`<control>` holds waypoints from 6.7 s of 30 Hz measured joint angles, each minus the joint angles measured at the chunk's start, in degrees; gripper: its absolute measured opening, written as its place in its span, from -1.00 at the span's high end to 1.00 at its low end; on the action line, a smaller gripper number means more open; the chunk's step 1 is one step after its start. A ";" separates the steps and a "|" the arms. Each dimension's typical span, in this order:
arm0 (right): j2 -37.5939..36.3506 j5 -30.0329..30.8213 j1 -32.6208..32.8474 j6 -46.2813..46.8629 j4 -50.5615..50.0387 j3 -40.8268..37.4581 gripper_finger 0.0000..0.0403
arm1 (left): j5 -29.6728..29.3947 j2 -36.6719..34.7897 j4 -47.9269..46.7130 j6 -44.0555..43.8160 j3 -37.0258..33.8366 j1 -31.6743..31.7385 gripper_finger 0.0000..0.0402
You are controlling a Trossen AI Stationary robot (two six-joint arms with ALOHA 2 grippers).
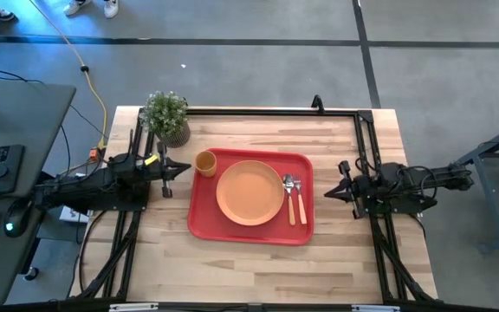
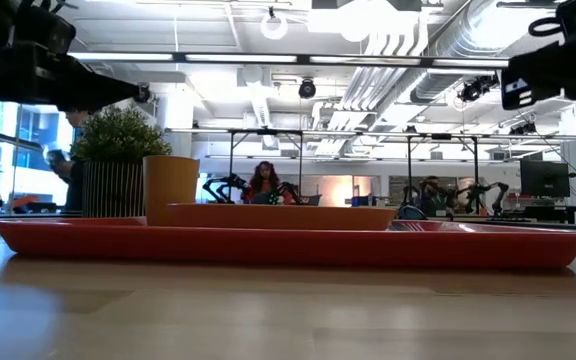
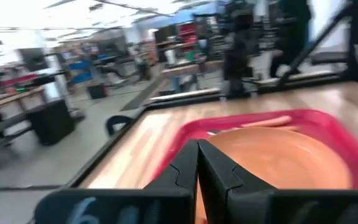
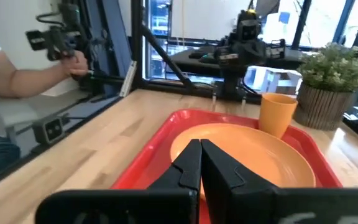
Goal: Pick and place plate/cup/fork/spoon on tray
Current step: Return to Home Position
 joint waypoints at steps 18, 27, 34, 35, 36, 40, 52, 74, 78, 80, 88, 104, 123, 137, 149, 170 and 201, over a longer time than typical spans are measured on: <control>0.10 3.69 0.00 -1.60 5.71 -3.52 1.00 | 4.75 0.59 0.68 -0.34 -0.07 0.14 1.00; 0.11 3.70 0.00 5.25 5.49 -3.47 1.00 | 4.19 0.66 0.49 -10.89 -0.07 0.14 1.00; 0.11 3.69 0.00 4.84 5.42 -3.45 1.00 | 4.15 0.66 0.50 -10.97 -0.07 0.14 1.00; 0.11 3.71 0.00 4.82 5.42 -3.45 1.00 | 4.14 0.66 0.51 -10.95 -0.07 0.14 1.00; 0.11 3.71 0.00 4.78 5.42 -3.45 1.00 | 4.14 0.66 0.49 -10.95 -0.07 0.14 1.00; 0.11 3.71 0.00 4.78 5.40 -3.45 1.00 | 4.14 0.66 0.51 -10.95 -0.07 0.14 1.00; 0.10 3.69 0.00 4.78 5.38 -3.45 1.00 | 4.14 0.66 0.51 -10.93 -0.07 0.14 1.00; 0.10 3.69 0.00 4.75 5.36 -3.43 1.00 | 4.14 0.66 0.50 -10.91 -0.07 0.12 1.00; 0.11 3.69 0.00 4.75 5.36 -3.43 1.00 | 4.14 0.66 0.50 -10.91 -0.07 0.13 1.00; 0.11 3.69 0.00 4.75 5.36 -3.43 1.00 | 4.14 0.66 0.49 -10.91 -0.07 0.12 1.00; 0.11 3.69 0.00 4.75 5.36 -3.43 1.00 | 4.14 0.66 0.51 -10.91 -0.07 0.14 1.00; 0.11 3.69 0.00 4.75 5.36 -3.43 1.00 | 4.15 0.66 0.50 -10.91 -0.07 0.12 1.00; 0.11 3.69 -0.02 4.75 5.36 -3.43 1.00 | 4.15 0.66 0.50 -10.91 -0.07 0.12 1.00; 0.11 3.69 0.00 4.75 5.36 -3.43 1.00 | 4.15 0.67 0.51 -10.91 -0.07 0.12 1.00; 0.11 3.69 0.00 4.75 5.36 -3.43 1.00 | 4.16 0.66 0.51 -10.91 -0.07 0.12 1.00; 0.09 3.69 -0.02 4.75 5.36 -3.43 1.00 | 4.15 0.67 0.50 -10.92 -0.07 0.12 1.00; 0.10 3.69 0.00 4.75 5.36 -3.43 1.00 | 4.16 0.67 0.51 -10.91 -0.07 0.12 1.00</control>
